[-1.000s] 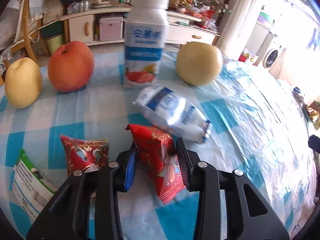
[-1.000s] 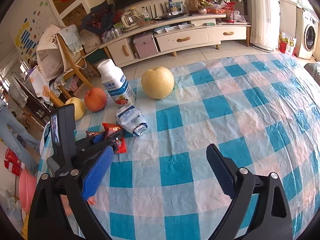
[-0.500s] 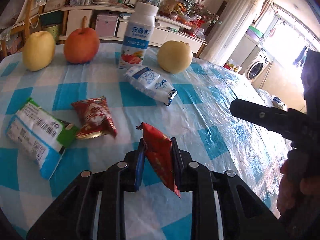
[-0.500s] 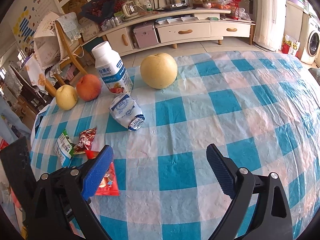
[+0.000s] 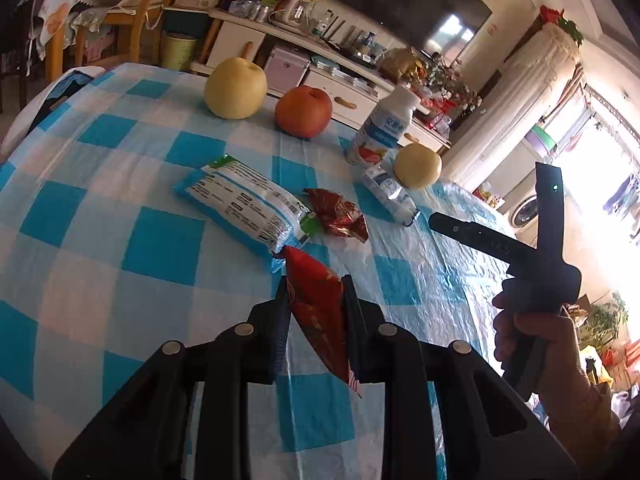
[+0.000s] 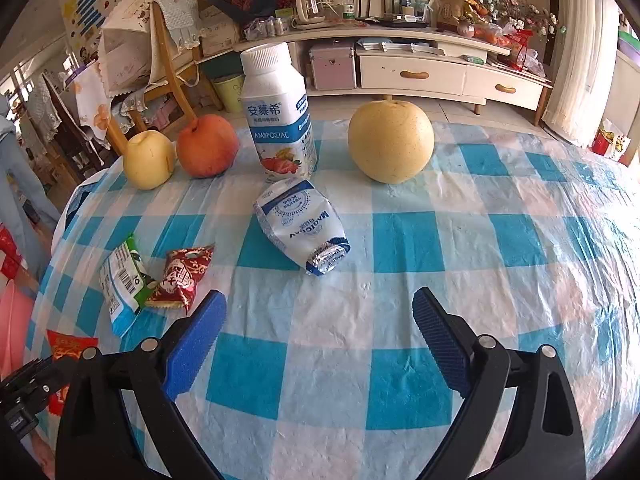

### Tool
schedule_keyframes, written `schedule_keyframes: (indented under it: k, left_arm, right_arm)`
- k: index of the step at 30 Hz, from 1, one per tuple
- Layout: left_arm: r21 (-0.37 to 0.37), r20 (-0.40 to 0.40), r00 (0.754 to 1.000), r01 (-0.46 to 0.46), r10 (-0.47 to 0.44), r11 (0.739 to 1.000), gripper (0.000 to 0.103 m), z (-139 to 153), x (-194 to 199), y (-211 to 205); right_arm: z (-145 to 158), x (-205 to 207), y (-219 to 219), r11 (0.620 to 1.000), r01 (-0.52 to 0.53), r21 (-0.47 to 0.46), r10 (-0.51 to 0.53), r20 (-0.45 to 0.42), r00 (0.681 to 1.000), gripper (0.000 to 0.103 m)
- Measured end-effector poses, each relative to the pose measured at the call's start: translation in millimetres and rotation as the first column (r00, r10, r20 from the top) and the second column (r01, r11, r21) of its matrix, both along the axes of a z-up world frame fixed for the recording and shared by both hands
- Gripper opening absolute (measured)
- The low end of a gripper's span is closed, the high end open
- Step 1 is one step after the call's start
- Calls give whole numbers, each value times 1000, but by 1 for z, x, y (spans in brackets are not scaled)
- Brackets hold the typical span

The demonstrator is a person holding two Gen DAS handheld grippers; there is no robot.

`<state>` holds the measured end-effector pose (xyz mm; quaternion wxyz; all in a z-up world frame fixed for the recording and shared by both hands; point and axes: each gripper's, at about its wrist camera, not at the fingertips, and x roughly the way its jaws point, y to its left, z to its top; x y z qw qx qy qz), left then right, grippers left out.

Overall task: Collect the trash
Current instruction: 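Hold the red snack bag in the left tool while the right tool grasps the white yogurt pouch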

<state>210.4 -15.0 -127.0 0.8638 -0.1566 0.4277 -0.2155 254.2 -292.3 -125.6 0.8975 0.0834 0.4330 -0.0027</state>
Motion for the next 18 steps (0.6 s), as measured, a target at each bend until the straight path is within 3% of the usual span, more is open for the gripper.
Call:
schedule_keyframes:
  k: [6,10,18]
  left_arm:
    - [-17,-8,1000,-8,8,1000,26,-6,4,17]
    - [-34,-28,1000,-13,12,999,26,-12,8,28]
    - [-63,-33,999,-30,28,998,26,-13,10,45]
  right_arm:
    - [-12,29,5,1000,19,-22,-20,-14,1000,93]
    - [-23,46,10,996,29,-88,-32,-32,999,93]
    - [-25,66,25,992,11,-122,-13,-17,1000,93]
